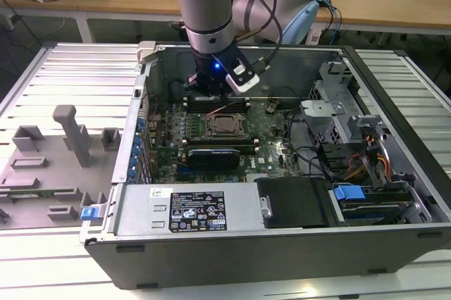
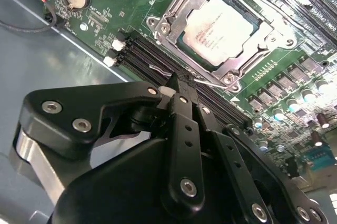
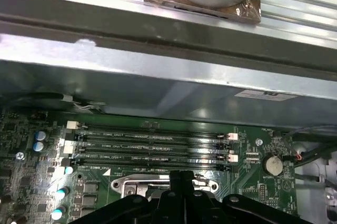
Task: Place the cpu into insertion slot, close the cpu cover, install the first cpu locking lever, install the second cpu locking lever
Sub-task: 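Install the first cpu locking lever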
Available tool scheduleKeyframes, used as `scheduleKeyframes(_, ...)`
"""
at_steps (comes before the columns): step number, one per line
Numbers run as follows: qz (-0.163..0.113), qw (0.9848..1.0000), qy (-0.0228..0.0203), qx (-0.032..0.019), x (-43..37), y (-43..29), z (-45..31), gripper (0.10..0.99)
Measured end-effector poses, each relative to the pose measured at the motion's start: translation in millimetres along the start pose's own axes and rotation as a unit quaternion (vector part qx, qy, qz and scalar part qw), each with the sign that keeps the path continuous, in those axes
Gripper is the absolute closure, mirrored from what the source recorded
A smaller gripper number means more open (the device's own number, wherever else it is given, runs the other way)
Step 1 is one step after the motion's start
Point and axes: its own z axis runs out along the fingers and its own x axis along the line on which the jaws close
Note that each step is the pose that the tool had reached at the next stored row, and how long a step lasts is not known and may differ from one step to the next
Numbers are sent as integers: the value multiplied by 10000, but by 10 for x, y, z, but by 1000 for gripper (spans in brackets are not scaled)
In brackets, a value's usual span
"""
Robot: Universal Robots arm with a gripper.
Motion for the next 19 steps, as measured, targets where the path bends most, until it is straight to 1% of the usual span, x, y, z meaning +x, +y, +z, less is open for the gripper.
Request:
scheduleKeyframes(11,282,9996,-63,61,4,44,71,980)
scheduleKeyframes(16,300,9995,-67,65,4,45,74,980)
scheduleKeyframes(19,301,9995,-68,63,7,46,90,980)
